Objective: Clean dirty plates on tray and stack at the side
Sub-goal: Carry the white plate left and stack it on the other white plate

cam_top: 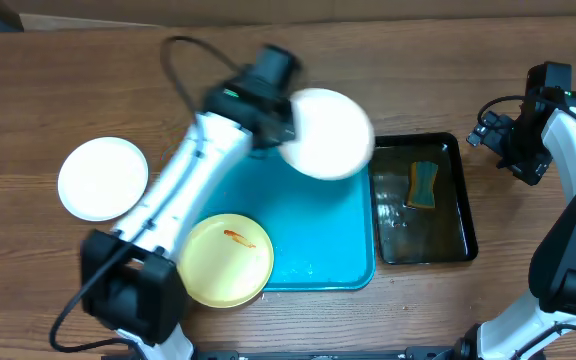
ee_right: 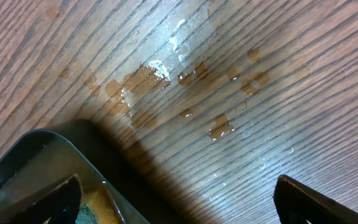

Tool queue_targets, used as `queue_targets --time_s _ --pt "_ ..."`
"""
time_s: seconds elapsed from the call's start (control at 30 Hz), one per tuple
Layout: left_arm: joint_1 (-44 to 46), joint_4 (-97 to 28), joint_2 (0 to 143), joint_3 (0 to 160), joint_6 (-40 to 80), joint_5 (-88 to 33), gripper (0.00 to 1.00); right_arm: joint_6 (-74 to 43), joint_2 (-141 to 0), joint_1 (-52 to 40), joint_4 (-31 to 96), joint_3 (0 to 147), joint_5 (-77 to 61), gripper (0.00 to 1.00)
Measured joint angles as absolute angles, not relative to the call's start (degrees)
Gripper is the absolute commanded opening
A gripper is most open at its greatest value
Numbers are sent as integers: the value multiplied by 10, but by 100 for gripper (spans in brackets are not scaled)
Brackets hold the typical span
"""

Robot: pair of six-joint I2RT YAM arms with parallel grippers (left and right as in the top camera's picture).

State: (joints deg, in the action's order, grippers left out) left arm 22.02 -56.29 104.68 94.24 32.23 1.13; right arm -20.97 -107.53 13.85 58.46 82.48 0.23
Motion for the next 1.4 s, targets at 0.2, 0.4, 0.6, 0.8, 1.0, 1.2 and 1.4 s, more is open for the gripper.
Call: queue_targets --time_s 0.2,0.4,0.6,0.8,1.0,1.2,1.4 --pt "24 -642 1047 942 331 -35 4 -210 -1075 138 585 825 2 100" --pt "-156 -688 1047 942 332 -48 4 -210 -1075 138 585 825 2 100" --pt "-279 -688 1047 939 334 -47 4 -210 -1075 138 585 825 3 100" --pt "-335 -642 1046 900 340 -32 4 -210 -1075 138 585 825 2 100" --pt "-342 -611 1046 872 344 -28 100 -210 -1075 138 585 825 2 100" --pt "-342 -619 1046 871 328 -77 98 -210 -1075 138 585 825 3 100" --pt "-315 -682 1046 870 279 -159 100 -210 -1075 138 585 825 2 100"
